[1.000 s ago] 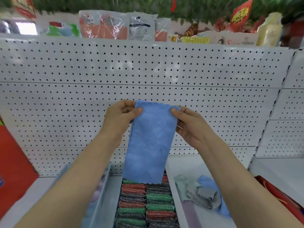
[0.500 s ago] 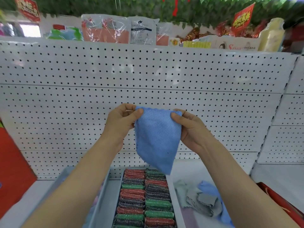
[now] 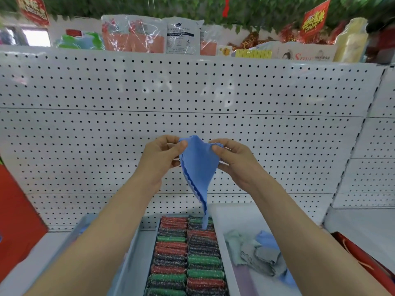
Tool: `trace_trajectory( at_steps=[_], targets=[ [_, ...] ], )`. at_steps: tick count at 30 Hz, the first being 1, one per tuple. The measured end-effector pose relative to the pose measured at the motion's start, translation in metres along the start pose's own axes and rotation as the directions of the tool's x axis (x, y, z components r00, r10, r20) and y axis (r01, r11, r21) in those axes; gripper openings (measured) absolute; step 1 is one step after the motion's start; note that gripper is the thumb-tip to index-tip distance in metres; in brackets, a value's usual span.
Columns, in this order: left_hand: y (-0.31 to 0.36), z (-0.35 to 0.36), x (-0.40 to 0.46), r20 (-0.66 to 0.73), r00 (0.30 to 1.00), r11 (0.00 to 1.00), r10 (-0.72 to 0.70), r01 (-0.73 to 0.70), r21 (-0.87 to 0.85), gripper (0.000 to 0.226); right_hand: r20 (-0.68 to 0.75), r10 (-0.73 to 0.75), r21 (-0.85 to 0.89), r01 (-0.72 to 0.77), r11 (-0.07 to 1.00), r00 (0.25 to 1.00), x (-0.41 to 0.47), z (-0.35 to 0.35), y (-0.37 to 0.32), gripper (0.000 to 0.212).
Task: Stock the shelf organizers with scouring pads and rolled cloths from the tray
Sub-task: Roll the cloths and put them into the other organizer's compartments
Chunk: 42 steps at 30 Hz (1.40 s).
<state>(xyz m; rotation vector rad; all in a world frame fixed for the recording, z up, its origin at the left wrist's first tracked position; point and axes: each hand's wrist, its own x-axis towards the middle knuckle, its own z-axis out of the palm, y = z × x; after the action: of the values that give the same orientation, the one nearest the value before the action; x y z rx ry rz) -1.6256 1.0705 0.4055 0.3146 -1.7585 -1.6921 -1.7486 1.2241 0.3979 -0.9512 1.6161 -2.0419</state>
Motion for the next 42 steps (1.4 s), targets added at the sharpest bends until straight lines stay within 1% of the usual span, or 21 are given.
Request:
trace_trajectory(
  at_steps=[3,5,6,8,11,13,16,18,20,27,30,32,34,35,37,38,39,41,42],
  targets=[
    [0.002,-0.006,-0.002,-0.014,1.0,1.0,0.003,-0.003,-0.019,0.004,0.002,0.018,0.083,-0.018,0.996,1.0,-0.001,-0.004,0.002,0.012],
    [0.004,-0.008,-0.003,-0.014,1.0,1.0,0.003,-0.003,-0.027,0.005,0.0,0.029,0.1,-0.028,0.995,1.0,-0.004,-0.001,0.001,0.011],
    [0.005,-0.008,-0.003,-0.019,1.0,1.0,0.005,-0.006,-0.022,0.005,-0.023,0.04,0.089,-0.038,0.995,0.999,-0.006,0.001,0.0,0.011],
    [0.004,-0.005,-0.005,-0.042,0.999,1.0,0.02,-0.02,0.001,0.005,-0.117,0.047,0.03,-0.044,0.999,0.992,-0.007,0.008,0.001,0.011],
    [0.001,0.007,-0.01,-0.063,0.996,0.997,0.056,-0.053,0.056,0.005,-0.263,-0.057,-0.149,0.018,0.989,0.963,-0.006,0.023,0.006,0.009],
    [-0.002,0.016,-0.014,-0.048,0.996,0.995,0.069,-0.065,0.075,0.006,-0.291,-0.108,-0.235,0.038,0.971,0.951,-0.006,0.035,0.008,0.006],
    [-0.003,0.024,-0.018,-0.048,0.995,0.992,0.093,-0.088,0.089,0.009,-0.339,-0.137,-0.257,0.049,0.965,0.931,-0.006,0.046,0.009,0.01],
    [-0.003,0.024,-0.017,-0.064,0.992,0.989,0.11,-0.103,0.103,0.01,-0.348,-0.099,-0.174,0.039,0.984,0.932,-0.008,0.046,0.006,0.014],
    [-0.004,0.021,-0.015,-0.065,0.991,0.986,0.121,-0.113,0.12,0.009,-0.335,-0.059,-0.081,0.034,0.996,0.941,-0.012,0.044,0.003,0.013],
    [-0.005,0.019,-0.013,-0.038,0.988,0.98,0.148,-0.141,0.141,0.006,-0.257,-0.012,0.038,0.022,0.999,0.966,-0.02,0.048,-0.008,0.005],
    [-0.003,0.017,-0.013,0.009,0.988,0.979,0.157,-0.157,0.127,0.015,-0.255,-0.014,0.04,0.025,0.999,0.967,-0.02,0.047,-0.009,0.008],
    [-0.002,0.014,-0.012,0.046,0.983,0.962,0.18,-0.185,0.202,0.022,-0.22,-0.008,0.045,0.019,0.999,0.975,-0.02,0.046,-0.012,0.013],
    [0.0,0.011,-0.011,0.053,0.979,0.954,0.199,-0.206,0.217,0.019,-0.187,-0.017,0.046,0.026,0.999,0.982,-0.022,0.042,-0.015,0.016],
    [0.002,0.009,-0.01,0.051,0.978,0.96,0.202,-0.208,0.186,0.015,-0.193,-0.042,0.042,0.051,0.998,0.98,-0.024,0.041,-0.015,0.015],
    [0.007,0.005,-0.008,0.049,0.983,0.979,0.175,-0.179,0.099,0.009,-0.253,-0.126,-0.051,0.117,0.992,0.959,-0.024,0.034,-0.009,0.012],
    [0.009,0.002,-0.007,0.057,0.988,0.989,0.142,-0.144,0.043,0.007,-0.266,-0.149,-0.113,0.123,0.986,0.952,-0.023,0.029,-0.003,0.018],
    [0.011,-0.001,-0.005,0.077,0.991,0.994,0.105,-0.104,-0.019,0.007,-0.234,-0.136,-0.152,0.102,0.983,0.963,-0.023,0.026,0.004,0.029],
    [0.012,-0.006,-0.002,0.128,0.99,0.991,0.052,-0.035,-0.128,0.004,-0.037,-0.047,-0.138,0.042,0.99,0.998,-0.025,0.022,0.022,0.049],
    [0.013,-0.008,0.0,0.145,0.989,0.986,0.037,-0.013,-0.166,0.003,0.069,0.005,-0.1,0.002,0.995,0.998,-0.027,0.022,0.031,0.052]
  ],
)
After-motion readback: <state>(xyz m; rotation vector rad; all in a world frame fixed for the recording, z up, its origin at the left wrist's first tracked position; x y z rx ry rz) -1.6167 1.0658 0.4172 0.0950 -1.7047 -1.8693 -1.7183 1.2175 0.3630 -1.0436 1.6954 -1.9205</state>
